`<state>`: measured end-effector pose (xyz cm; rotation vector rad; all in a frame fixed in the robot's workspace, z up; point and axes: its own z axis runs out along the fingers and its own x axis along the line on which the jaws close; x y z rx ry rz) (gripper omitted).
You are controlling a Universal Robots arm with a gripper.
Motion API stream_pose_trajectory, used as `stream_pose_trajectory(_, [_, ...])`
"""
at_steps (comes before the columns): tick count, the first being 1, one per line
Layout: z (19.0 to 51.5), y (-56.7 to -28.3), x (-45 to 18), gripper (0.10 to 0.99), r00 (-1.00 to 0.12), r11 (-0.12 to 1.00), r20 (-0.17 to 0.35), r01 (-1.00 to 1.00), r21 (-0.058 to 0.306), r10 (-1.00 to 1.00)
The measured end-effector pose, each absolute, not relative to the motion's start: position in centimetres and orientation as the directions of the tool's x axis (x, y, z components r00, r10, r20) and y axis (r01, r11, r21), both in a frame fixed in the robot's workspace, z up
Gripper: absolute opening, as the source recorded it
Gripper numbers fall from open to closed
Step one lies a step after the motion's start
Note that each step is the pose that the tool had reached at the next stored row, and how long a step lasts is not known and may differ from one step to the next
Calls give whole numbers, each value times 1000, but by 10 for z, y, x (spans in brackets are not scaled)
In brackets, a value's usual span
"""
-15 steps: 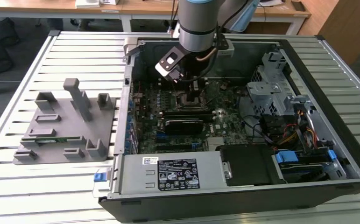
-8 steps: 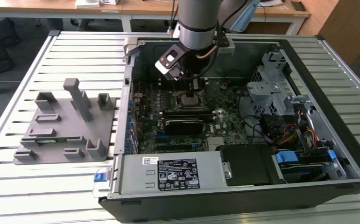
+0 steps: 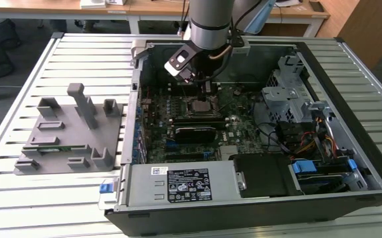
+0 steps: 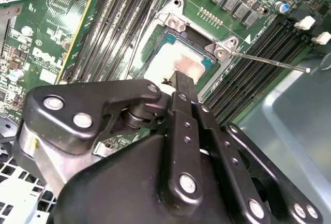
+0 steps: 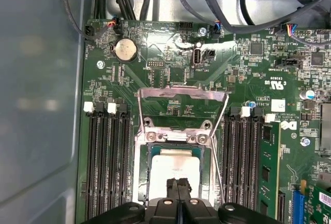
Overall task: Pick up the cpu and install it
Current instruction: 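Place the cpu into insertion slot, then close the cpu cover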
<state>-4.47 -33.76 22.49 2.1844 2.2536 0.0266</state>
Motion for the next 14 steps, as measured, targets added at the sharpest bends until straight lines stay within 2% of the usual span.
stream_pose_trajectory(14, [238, -338, -45, 106, -29, 29, 10, 999, 14, 1000])
